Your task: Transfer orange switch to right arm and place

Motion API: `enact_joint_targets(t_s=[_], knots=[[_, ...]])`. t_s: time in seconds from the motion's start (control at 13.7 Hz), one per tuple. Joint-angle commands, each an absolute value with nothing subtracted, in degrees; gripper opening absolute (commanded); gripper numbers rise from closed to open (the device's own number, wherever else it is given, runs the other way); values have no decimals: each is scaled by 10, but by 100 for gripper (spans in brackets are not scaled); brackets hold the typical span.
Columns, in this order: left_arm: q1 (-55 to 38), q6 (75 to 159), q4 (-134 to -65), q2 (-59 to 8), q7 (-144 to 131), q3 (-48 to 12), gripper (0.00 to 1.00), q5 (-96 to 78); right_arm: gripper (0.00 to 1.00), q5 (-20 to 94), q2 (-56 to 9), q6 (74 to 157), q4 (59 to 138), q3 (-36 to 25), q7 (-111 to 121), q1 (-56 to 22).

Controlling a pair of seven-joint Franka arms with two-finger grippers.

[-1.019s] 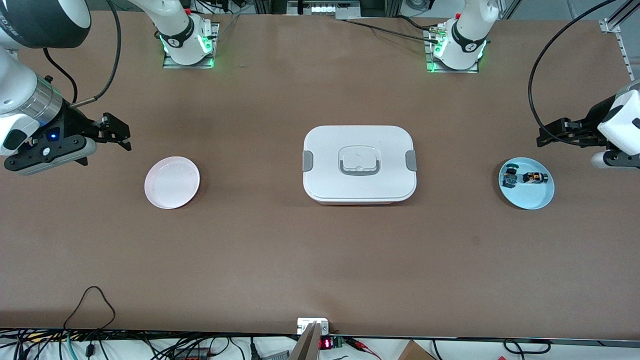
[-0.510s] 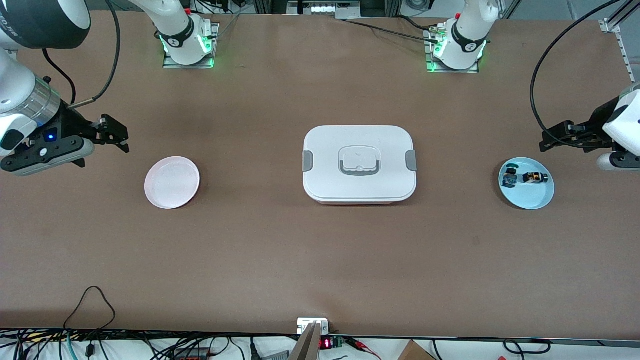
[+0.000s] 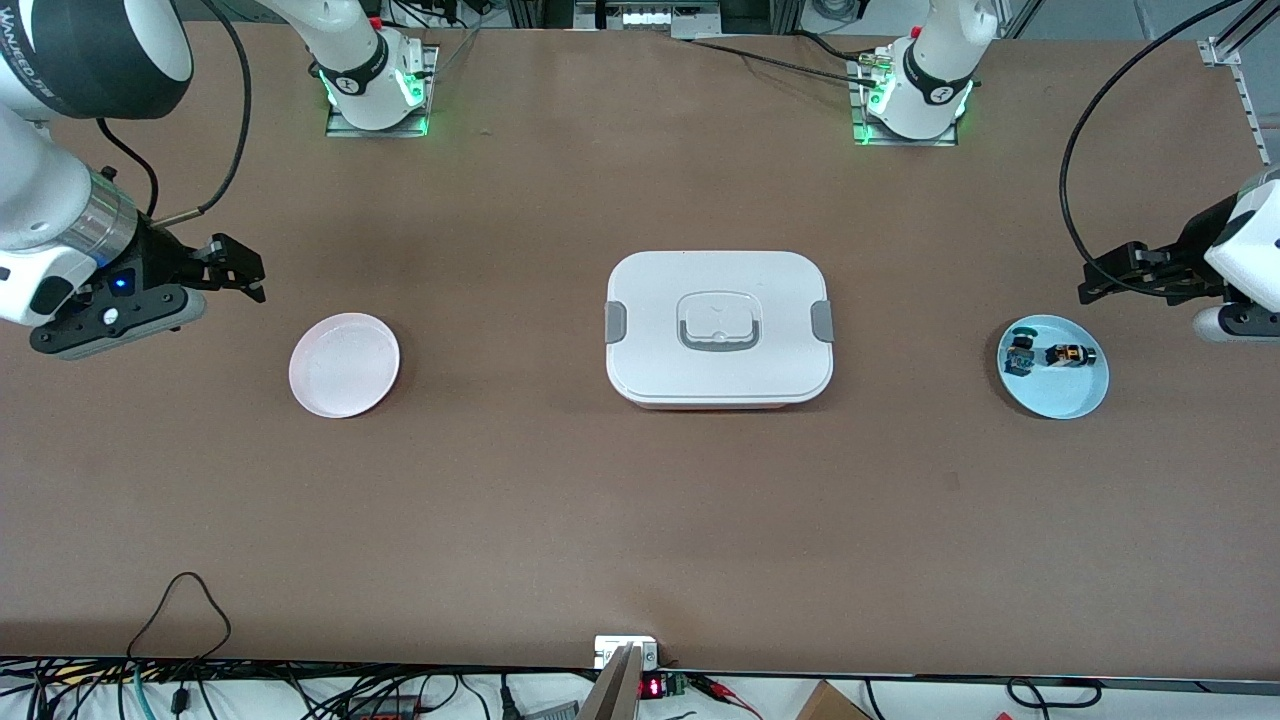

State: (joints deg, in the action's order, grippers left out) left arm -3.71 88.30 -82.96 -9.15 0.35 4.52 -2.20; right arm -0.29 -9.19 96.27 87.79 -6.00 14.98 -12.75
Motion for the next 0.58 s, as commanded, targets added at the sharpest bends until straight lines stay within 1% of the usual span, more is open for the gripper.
enact_joint_targets(t_s=[0.0, 0.29, 0.51], knots=[[-33, 879, -809, -102, 3, 44, 100, -21, 100, -9, -85, 950, 874, -58, 149, -127], [-29, 877, -809, -99, -2, 45, 100, -20, 100, -9, -84, 948, 875, -56, 140, -132], [-32, 859, -819, -101, -2, 44, 100, -23, 100, -6, -84, 948, 876, -55, 139, -132]])
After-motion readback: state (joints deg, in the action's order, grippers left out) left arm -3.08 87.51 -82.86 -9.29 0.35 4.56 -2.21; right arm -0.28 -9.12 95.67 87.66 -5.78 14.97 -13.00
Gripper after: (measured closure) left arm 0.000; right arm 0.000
